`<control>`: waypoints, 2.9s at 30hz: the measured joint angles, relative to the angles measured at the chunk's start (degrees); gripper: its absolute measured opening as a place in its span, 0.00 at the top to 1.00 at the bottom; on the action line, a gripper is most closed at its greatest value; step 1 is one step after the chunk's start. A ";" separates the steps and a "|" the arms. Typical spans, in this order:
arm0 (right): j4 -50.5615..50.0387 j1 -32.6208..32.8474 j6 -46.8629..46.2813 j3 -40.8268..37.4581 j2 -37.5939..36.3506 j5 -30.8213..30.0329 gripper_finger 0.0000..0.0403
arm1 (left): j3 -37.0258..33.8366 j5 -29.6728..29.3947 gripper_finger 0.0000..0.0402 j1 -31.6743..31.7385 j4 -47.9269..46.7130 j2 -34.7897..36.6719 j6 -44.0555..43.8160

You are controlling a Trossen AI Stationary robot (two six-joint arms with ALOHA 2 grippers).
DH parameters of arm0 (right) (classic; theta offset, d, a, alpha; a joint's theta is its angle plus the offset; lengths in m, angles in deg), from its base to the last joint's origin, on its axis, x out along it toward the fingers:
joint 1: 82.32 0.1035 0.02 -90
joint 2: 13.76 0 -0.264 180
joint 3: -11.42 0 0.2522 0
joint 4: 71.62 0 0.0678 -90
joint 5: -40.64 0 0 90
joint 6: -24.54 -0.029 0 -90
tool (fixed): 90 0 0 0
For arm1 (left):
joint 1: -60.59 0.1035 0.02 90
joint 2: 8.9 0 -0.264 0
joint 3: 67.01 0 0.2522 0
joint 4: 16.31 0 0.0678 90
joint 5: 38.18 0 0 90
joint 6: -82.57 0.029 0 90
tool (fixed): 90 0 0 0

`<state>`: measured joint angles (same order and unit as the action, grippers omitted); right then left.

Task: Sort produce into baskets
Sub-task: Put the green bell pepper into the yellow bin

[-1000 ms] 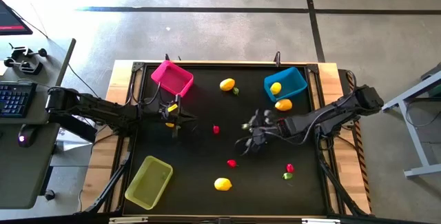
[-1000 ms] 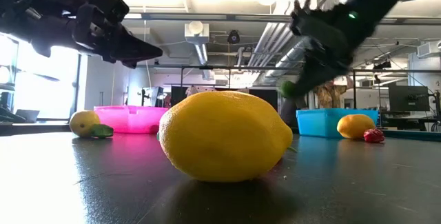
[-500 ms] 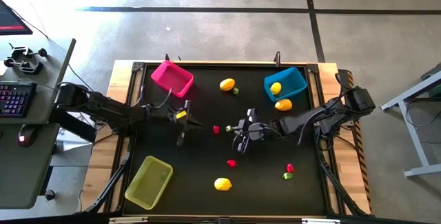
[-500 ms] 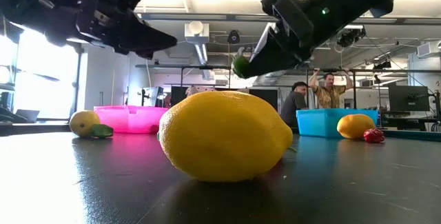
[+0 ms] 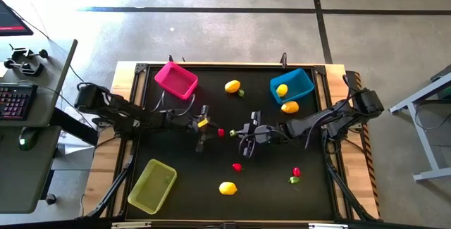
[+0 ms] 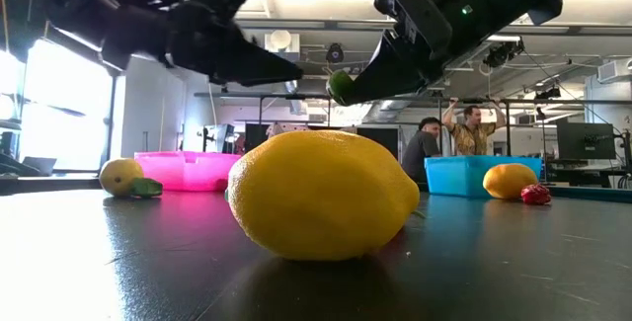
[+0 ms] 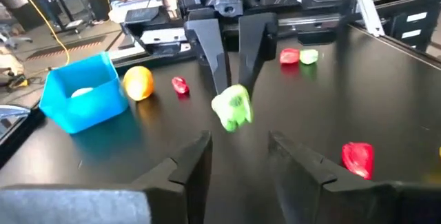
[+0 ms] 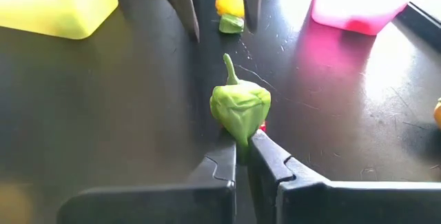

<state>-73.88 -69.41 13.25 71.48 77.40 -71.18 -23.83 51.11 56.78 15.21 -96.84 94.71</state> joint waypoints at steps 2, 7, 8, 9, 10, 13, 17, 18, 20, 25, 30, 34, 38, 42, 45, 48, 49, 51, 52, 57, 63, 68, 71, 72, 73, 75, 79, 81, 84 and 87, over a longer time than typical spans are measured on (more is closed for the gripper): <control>-0.02 -0.01 0.03 0.00 0.00 0.00 1.00 | 1.75 -0.01 0.67 0.00 0.07 -1.67 0.48; 0.07 -0.02 1.24 0.00 0.00 0.00 1.00 | 4.72 0.24 0.67 -0.04 0.61 -4.31 0.55; 0.31 0.00 1.29 0.00 0.00 0.00 1.00 | 5.04 0.31 0.67 -0.07 0.91 -4.70 0.55; 0.38 -0.02 1.31 0.00 0.00 0.00 1.00 | 5.23 0.34 0.67 -0.07 1.02 -5.09 0.55; 0.39 -0.01 1.31 0.00 0.00 0.00 1.00 | 5.41 0.38 0.68 -0.07 0.95 -5.40 0.54; 0.44 0.00 1.31 0.00 0.00 0.04 1.00 | 6.16 1.87 0.71 -0.07 0.98 -6.21 0.55; 0.36 -0.02 1.33 0.00 0.00 0.37 1.00 | 7.27 2.40 0.78 -0.35 0.92 -7.29 0.59; 0.36 0.00 1.31 0.00 0.00 0.37 1.00 | 7.54 2.57 0.80 -0.35 0.94 -7.44 0.60; 0.38 0.02 1.31 0.00 0.00 0.38 1.00 | 8.08 2.60 0.85 -0.35 1.12 -7.91 0.57; 0.34 0.00 1.40 0.00 0.00 0.41 1.00 | 8.12 2.56 0.98 -0.33 1.03 -7.95 0.57; 0.33 0.00 1.01 0.00 0.00 0.39 0.96 | 8.12 2.56 1.00 -0.33 0.99 -7.95 0.58; 0.33 0.00 1.03 0.00 0.00 0.28 0.85 | 8.12 2.90 1.00 -0.33 0.26 -7.67 0.58; 0.39 -0.02 1.10 0.00 0.00 -0.09 0.70 | 8.07 3.21 1.00 -0.35 -3.16 -6.91 0.76; 0.49 -0.02 0.87 0.00 -0.04 -0.13 0.57 | 7.99 3.21 1.00 -0.34 -6.66 -4.78 1.54; 0.49 -0.02 0.88 0.00 -0.04 -0.11 0.52 | 8.01 3.21 1.00 -0.35 -9.92 -1.66 2.09; 0.47 -0.02 1.20 0.00 -0.06 -0.09 0.50 | 8.01 3.21 1.00 -0.39 -15.50 1.93 2.58; 0.47 -0.02 1.24 0.00 -0.04 -0.08 0.50 | 8.01 3.21 1.00 -0.39 -17.78 3.21 2.54; 0.46 -0.02 1.27 0.00 -0.07 -0.06 0.50 | 8.01 3.21 1.00 -0.39 -22.25 5.87 2.54; 0.44 -0.02 1.27 0.00 -0.06 -0.04 0.50 | 8.01 3.19 1.00 -0.49 -24.31 7.07 2.54; 0.39 -0.02 1.27 0.00 -0.04 0.00 0.50 | 8.01 3.17 1.00 -2.09 -33.25 12.95 2.48; 0.33 -0.02 1.29 0.00 -0.04 0.02 0.50 | 8.01 3.17 1.00 -5.30 -43.92 19.64 0.22; 0.15 -0.02 1.29 0.00 -0.06 0.04 0.50 | 8.01 5.81 1.00 -8.68 -55.90 24.71 -3.79; 0.07 -0.13 1.29 0.00 -0.06 0.07 0.50 | 8.01 6.71 1.00 -11.68 -61.49 27.22 -6.78; 0.05 -0.18 1.29 0.00 -0.05 0.07 0.50 | 8.01 6.75 1.00 -12.76 -63.24 27.97 -7.93; 0.01 -0.26 1.31 0.00 -0.06 0.09 0.50 | 8.01 6.79 1.00 -13.82 -64.74 28.61 -9.36; -0.04 -0.45 1.30 0.01 -0.05 0.30 0.50 | 8.01 6.80 1.00 -15.99 -67.67 29.60 -12.49; -0.06 -0.97 1.31 0.01 -0.05 0.28 0.50 | 8.01 6.95 1.00 -20.22 -74.58 30.70 -19.74; -0.06 -1.28 1.31 0.02 -0.04 0.26 0.50 | 8.01 8.26 1.00 -22.42 -77.36 30.80 -23.50; -0.06 -1.31 1.31 0.02 -0.05 0.24 0.50 | 8.01 9.47 1.00 -26.64 -79.41 30.78 -28.89; -0.06 -1.31 1.31 0.02 -0.05 0.24 0.50 | 8.01 9.64 1.00 -30.65 -79.57 30.78 -33.41</control>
<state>-73.94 -70.73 14.56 71.50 77.35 -70.94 -15.82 60.75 26.13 -64.36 -66.07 61.30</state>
